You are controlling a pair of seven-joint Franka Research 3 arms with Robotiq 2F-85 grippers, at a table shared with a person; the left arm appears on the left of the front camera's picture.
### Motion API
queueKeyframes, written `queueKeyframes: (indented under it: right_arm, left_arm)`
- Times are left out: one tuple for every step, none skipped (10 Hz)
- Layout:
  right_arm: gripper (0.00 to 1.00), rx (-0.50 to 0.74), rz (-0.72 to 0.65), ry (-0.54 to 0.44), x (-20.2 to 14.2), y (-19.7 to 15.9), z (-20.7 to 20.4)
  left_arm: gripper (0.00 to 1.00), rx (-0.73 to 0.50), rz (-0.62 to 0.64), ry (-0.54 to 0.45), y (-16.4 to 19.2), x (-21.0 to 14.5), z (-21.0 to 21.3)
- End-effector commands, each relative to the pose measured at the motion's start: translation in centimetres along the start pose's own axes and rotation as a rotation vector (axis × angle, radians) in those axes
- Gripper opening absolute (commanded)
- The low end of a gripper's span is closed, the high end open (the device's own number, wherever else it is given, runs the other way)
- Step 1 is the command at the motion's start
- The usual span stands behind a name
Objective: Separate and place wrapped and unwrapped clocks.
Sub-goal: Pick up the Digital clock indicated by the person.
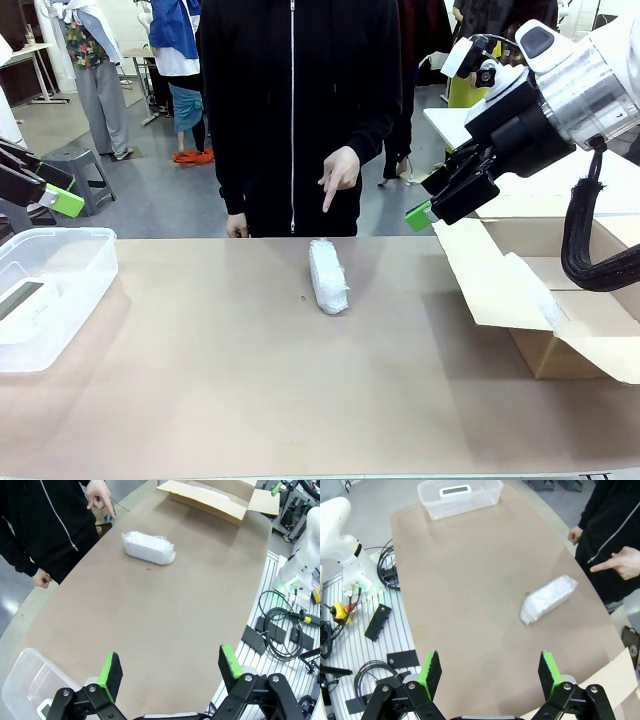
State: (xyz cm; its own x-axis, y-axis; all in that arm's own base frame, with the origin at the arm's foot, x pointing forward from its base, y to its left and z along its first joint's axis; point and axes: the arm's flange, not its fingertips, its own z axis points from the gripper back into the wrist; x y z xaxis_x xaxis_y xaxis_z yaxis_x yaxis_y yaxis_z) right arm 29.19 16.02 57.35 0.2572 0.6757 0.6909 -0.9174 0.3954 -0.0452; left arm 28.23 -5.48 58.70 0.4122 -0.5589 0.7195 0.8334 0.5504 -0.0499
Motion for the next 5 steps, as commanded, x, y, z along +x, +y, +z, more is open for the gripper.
queueKeyframes:
  right_arm:
    - [1.00,0.011,0.006,0.004,-0.1,0.0,-0.1]
    - [1.00,0.011,0.006,0.004,-0.1,0.0,-0.1]
    - [1.00,0.000,0.000,0.000,0.0,0.0,0.0]
    - [1.00,0.052,-0.136,-0.006,3.3,0.5,-0.5]
    - [1.00,0.053,-0.244,0.060,6.6,0.6,-1.8]
  left_arm:
    - [1.00,-0.009,-0.013,0.004,-0.1,-0.1,0.0]
    - [1.00,-0.009,-0.013,0.004,-0.1,-0.1,0.0]
    - [1.00,-0.009,-0.013,0.004,-0.1,-0.1,0.0]
    - [1.00,-0.009,-0.013,0.004,-0.1,-0.1,0.0]
    - [1.00,-0.009,-0.013,0.004,-0.1,-0.1,0.0]
